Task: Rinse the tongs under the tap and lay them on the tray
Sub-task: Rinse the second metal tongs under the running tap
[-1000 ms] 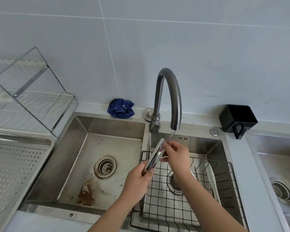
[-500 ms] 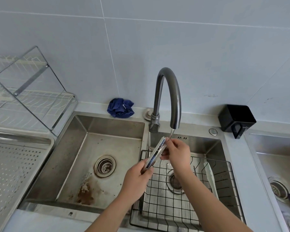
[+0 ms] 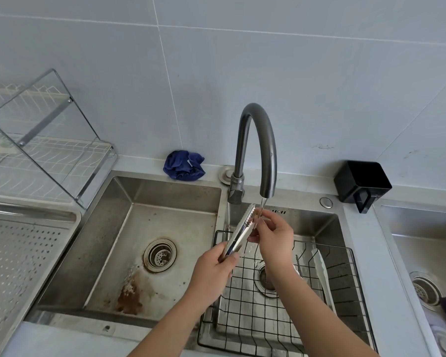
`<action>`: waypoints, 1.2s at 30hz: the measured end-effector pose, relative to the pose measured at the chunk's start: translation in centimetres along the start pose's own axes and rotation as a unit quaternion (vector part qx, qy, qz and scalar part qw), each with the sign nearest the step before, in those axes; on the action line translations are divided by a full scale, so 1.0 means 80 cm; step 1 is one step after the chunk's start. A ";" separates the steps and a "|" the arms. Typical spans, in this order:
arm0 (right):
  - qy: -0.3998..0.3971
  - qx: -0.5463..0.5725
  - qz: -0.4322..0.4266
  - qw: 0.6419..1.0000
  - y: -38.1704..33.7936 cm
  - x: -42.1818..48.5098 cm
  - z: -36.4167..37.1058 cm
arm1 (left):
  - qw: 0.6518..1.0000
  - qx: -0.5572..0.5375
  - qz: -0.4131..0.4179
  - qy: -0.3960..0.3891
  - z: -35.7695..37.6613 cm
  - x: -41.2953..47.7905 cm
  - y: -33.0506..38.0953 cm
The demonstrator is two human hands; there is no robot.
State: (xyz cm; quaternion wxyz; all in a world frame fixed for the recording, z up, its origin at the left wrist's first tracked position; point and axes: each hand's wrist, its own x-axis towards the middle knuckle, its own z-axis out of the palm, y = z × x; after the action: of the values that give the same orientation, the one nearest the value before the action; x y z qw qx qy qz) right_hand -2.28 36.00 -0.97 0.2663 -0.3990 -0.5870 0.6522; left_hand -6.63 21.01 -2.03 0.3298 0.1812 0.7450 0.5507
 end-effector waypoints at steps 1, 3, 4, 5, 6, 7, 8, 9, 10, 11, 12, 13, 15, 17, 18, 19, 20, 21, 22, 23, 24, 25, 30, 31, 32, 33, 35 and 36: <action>0.007 0.006 0.003 1.000 0.001 -0.001 0.001 | 1.000 0.000 0.001 0.000 0.000 0.001 0.001; 0.011 -0.009 -0.006 1.000 0.005 -0.003 0.003 | 1.000 0.001 -0.002 -0.001 0.000 0.001 0.000; 0.006 -0.027 -0.012 1.000 0.006 -0.003 0.004 | 1.000 0.004 -0.003 -0.002 0.000 0.000 -0.001; -0.002 -0.043 -0.012 0.999 0.006 -0.003 0.005 | 1.000 0.006 -0.004 -0.003 0.000 -0.001 -0.003; -0.011 -0.051 -0.005 0.999 0.005 -0.002 0.005 | 1.000 0.007 -0.006 -0.002 0.000 -0.002 -0.004; -0.017 -0.050 0.007 0.999 0.004 0.000 0.005 | 1.000 0.004 -0.010 -0.001 0.000 -0.004 -0.006; -0.019 -0.048 0.016 0.999 0.003 0.002 0.004 | 1.000 0.001 -0.013 0.000 0.000 -0.006 -0.008; -0.017 -0.048 0.019 0.999 0.002 0.004 0.003 | 1.000 0.001 -0.013 0.001 0.000 -0.007 -0.010; -0.013 -0.054 0.019 0.998 0.002 0.005 0.001 | 1.000 0.003 -0.012 -0.001 0.001 -0.007 -0.012; -0.010 -0.060 0.021 0.998 0.002 0.006 0.000 | 1.000 0.004 -0.011 -0.003 0.001 -0.008 -0.013; -0.011 -0.063 0.027 0.998 0.003 0.005 -0.001 | 1.000 0.003 -0.010 -0.003 0.002 -0.007 -0.013; -0.020 -0.062 0.035 0.997 0.004 0.004 -0.001 | 1.000 0.003 -0.010 -0.001 0.002 -0.007 -0.014; -0.064 -0.053 0.050 0.995 0.005 0.000 0.001 | 1.000 0.007 -0.013 0.007 -0.001 -0.005 -0.015; -0.095 -0.053 0.056 0.992 0.004 0.000 0.001 | 1.000 0.001 -0.018 0.009 -0.003 -0.004 -0.016; -0.093 -0.058 0.056 0.992 0.002 0.003 0.000 | 1.000 -0.002 -0.019 0.009 -0.003 -0.005 -0.016; -0.083 -0.064 0.053 0.993 0.000 0.005 -0.001 | 1.000 0.002 -0.016 0.010 -0.003 -0.005 -0.016; -0.073 -0.074 0.049 0.993 -0.001 0.008 -0.001 | 1.000 0.012 -0.009 0.013 -0.002 -0.007 -0.016; -0.066 -0.083 0.044 0.993 -0.002 0.009 -0.001 | 0.999 0.026 -0.002 0.019 -0.001 -0.008 -0.015; -0.064 -0.095 0.042 0.993 -0.002 0.009 0.001 | 0.999 0.044 0.007 0.027 -0.001 -0.009 -0.015; -0.064 -0.110 0.041 0.991 0.000 0.008 0.003 | 0.997 0.066 0.016 0.038 -0.002 -0.010 -0.015; -0.066 -0.126 0.041 0.989 0.001 0.006 0.004 | 0.994 0.094 0.024 0.049 -0.002 -0.012 -0.015; -0.071 -0.138 0.041 0.987 0.002 0.005 0.005 | 0.990 0.121 0.032 0.059 -0.004 -0.014 -0.016; -0.098 -0.184 0.037 0.977 -0.002 0.007 0.004 | 0.988 0.136 0.034 0.067 -0.014 -0.023 -0.019; -0.098 -0.182 0.038 0.978 -0.002 0.007 0.005 | 0.988 0.137 0.033 0.069 -0.016 -0.023 -0.019; -0.100 -0.161 0.047 0.981 -0.002 0.006 0.006 | 0.987 0.139 0.031 0.071 -0.017 -0.023 -0.018; -0.109 -0.121 0.064 0.985 -0.002 0.006 0.007 | 0.987 0.139 0.028 0.073 -0.018 -0.022 -0.016; -0.135 -0.038 0.098 0.985 -0.005 0.006 0.008 | 0.988 0.135 0.020 0.075 -0.021 -0.022 -0.013; -0.143 -0.011 0.107 0.984 -0.006 0.006 0.008 | 0.988 0.135 0.020 0.075 -0.023 -0.022 -0.011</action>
State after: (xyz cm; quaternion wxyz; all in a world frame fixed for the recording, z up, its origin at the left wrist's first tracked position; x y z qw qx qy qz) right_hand -3.14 36.14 -0.60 0.1044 -0.3651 -0.5803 0.7205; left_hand -6.56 18.34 -2.01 0.2350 0.1972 0.8311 0.4638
